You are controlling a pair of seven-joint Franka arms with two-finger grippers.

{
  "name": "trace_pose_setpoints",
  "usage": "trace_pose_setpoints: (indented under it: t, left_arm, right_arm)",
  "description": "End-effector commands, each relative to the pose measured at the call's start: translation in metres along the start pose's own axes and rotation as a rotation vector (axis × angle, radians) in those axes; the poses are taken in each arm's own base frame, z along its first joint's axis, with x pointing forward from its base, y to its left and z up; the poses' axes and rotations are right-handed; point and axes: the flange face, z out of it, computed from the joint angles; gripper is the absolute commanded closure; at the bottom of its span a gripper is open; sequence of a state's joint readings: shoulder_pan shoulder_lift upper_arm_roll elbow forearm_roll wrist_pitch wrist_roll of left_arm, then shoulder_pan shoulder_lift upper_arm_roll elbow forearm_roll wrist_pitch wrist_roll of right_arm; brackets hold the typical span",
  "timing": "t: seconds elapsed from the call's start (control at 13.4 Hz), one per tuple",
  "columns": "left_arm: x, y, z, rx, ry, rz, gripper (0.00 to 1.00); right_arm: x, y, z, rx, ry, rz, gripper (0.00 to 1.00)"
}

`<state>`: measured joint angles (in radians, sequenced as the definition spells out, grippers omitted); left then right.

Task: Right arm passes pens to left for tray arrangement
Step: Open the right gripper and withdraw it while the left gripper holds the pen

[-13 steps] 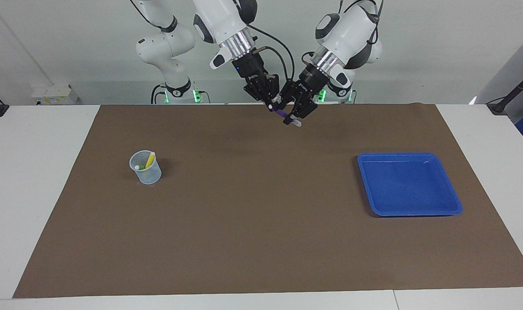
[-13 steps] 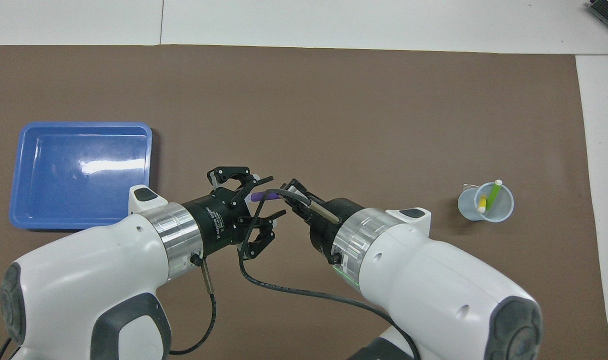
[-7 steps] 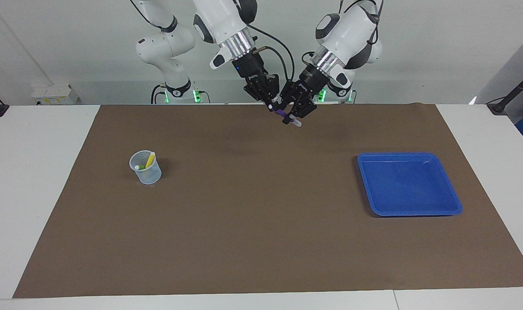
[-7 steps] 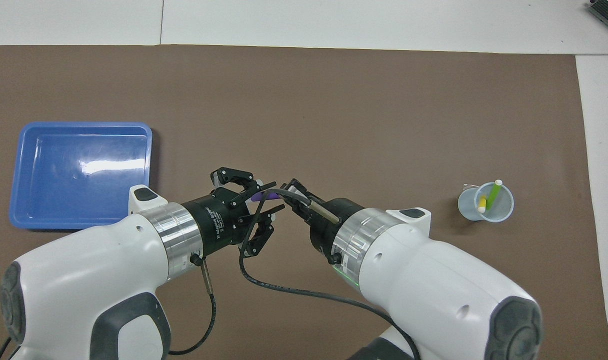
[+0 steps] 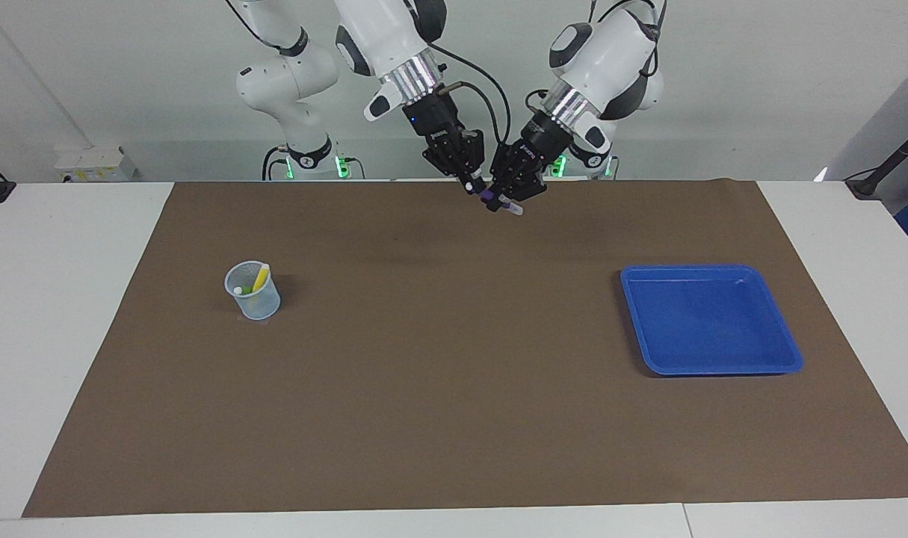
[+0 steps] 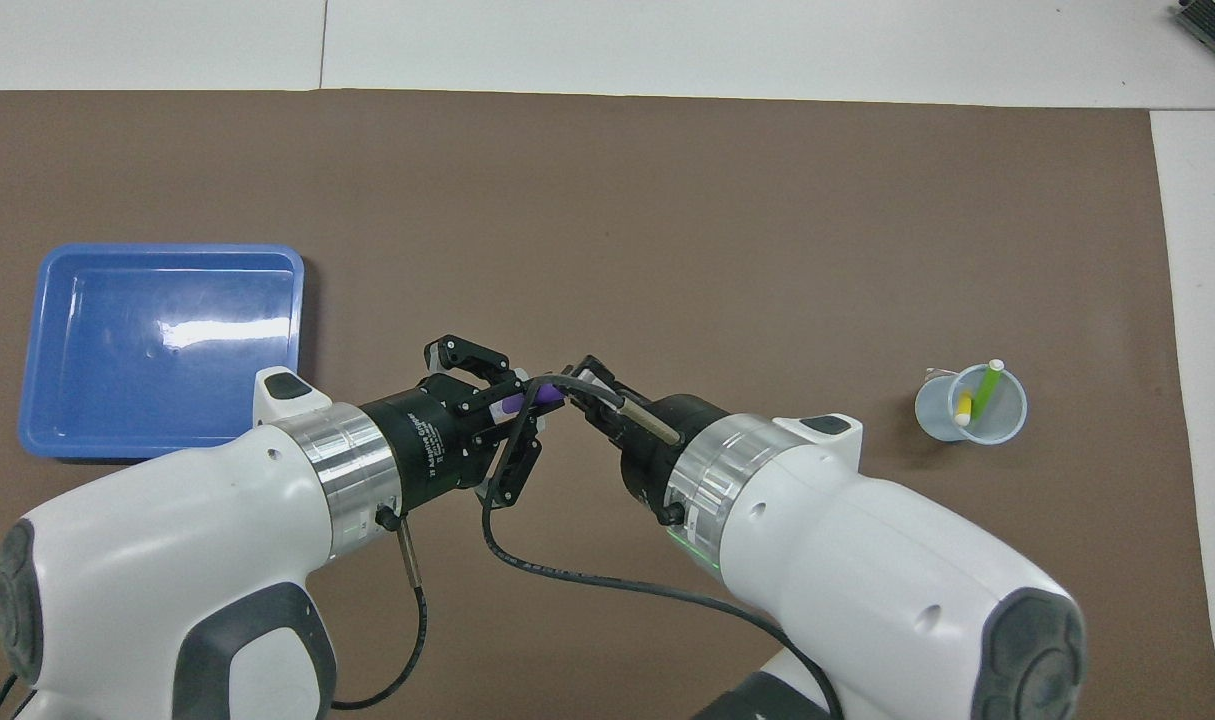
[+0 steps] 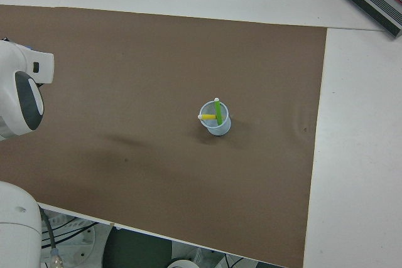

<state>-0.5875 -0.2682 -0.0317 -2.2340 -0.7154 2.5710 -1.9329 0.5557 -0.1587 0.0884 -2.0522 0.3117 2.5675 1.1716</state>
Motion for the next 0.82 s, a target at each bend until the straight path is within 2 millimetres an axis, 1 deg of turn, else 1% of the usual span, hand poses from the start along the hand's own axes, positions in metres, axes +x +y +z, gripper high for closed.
trace_pose_setpoints:
  t: [0.0,0.07,0.22,0.3,0.37,0.45,0.6,0.75]
  left_arm:
    - [-0.004,-0.001,-0.005,0.025,-0.014,-0.014,1.00]
    - [-0.004,0.000,-0.005,0.024,-0.014,-0.014,1.00]
    - [-0.003,0.000,-0.005,0.026,-0.011,0.048,1.00]
    - [0.001,0.002,-0.006,0.046,-0.003,0.100,1.00]
    - [0.010,0.009,-0.011,0.076,0.013,0.151,1.00]
    - [0.016,0.016,-0.017,0.116,0.018,0.238,1.00]
    - [0.033,0.028,-0.027,0.186,0.024,0.393,1.00]
    - [0.048,0.034,-0.039,0.268,0.006,0.606,1.00]
  right_arm:
    - [0.006,-0.008,-0.006,0.041,-0.018,0.058,0.00]
    - [0.007,-0.009,-0.006,0.035,-0.021,0.046,0.00]
    - [0.014,-0.005,-0.005,0.011,-0.023,0.047,0.00]
    - [0.027,0.000,-0.005,-0.018,-0.015,0.034,0.00]
    - [0.040,0.006,-0.006,-0.051,-0.016,-0.015,0.00]
    - [0.045,0.012,-0.005,-0.085,-0.032,-0.105,0.00]
    - [0.074,0.028,-0.011,-0.143,-0.044,-0.213,0.00]
    - [0.102,0.046,-0.017,-0.208,-0.071,-0.262,0.00]
